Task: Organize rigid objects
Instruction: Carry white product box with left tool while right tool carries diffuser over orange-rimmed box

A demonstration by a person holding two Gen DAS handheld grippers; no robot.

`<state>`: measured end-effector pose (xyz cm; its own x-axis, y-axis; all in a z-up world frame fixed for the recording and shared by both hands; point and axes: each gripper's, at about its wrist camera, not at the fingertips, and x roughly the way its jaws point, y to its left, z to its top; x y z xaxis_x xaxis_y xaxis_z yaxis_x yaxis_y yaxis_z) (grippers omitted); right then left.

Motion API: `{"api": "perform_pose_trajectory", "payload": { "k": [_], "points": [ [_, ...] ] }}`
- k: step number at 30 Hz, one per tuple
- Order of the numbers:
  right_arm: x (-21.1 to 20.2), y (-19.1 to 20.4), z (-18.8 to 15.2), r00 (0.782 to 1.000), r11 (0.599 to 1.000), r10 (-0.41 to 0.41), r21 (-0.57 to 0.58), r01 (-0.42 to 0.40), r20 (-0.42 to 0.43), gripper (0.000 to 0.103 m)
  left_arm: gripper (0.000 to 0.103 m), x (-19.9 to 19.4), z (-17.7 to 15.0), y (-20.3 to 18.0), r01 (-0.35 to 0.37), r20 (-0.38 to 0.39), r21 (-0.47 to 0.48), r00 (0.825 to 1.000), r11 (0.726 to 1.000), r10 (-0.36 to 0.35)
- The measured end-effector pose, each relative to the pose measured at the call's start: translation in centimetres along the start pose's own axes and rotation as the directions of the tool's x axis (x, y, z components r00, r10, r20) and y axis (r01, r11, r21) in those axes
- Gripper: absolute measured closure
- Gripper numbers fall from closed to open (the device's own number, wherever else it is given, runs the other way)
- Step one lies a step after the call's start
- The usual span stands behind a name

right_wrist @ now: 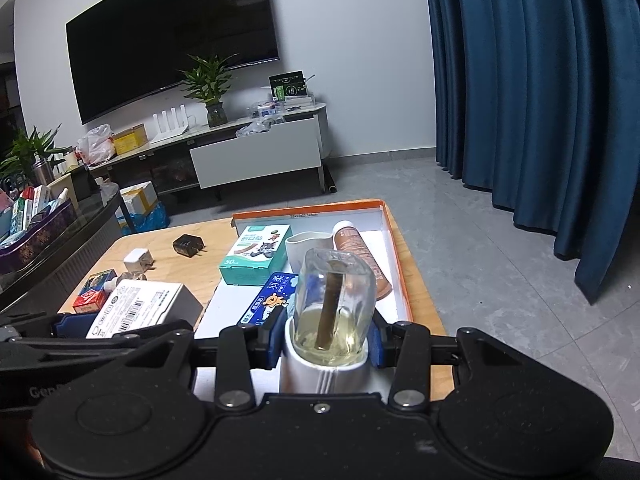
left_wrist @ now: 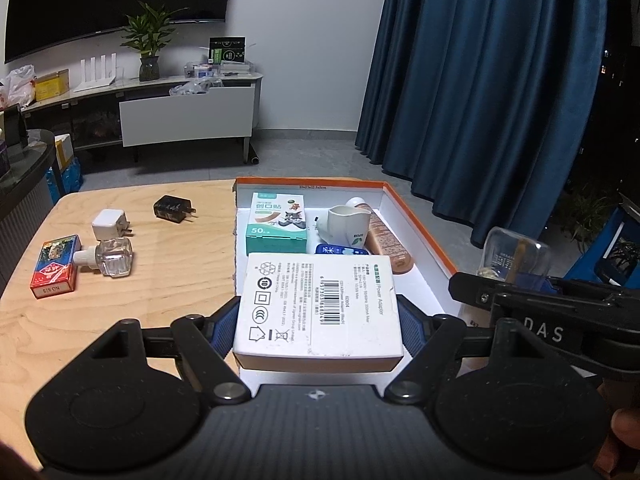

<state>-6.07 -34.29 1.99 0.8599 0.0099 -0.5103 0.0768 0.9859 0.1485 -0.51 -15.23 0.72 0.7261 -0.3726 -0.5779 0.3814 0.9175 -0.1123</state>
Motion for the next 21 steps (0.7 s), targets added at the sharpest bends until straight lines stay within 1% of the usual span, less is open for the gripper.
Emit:
{"api": "perform_pose_trajectory", "payload": {
  "k": [21],
  "points": [
    [0.51,0.02,-0.11,1.000,1.000,0.005,-0.002,-0.005,-0.019,0.053,0.024,0.07,-0.25,0.36,-0.010,-0.012,-0.022,1.000,1.000,0.010]
  ]
}}
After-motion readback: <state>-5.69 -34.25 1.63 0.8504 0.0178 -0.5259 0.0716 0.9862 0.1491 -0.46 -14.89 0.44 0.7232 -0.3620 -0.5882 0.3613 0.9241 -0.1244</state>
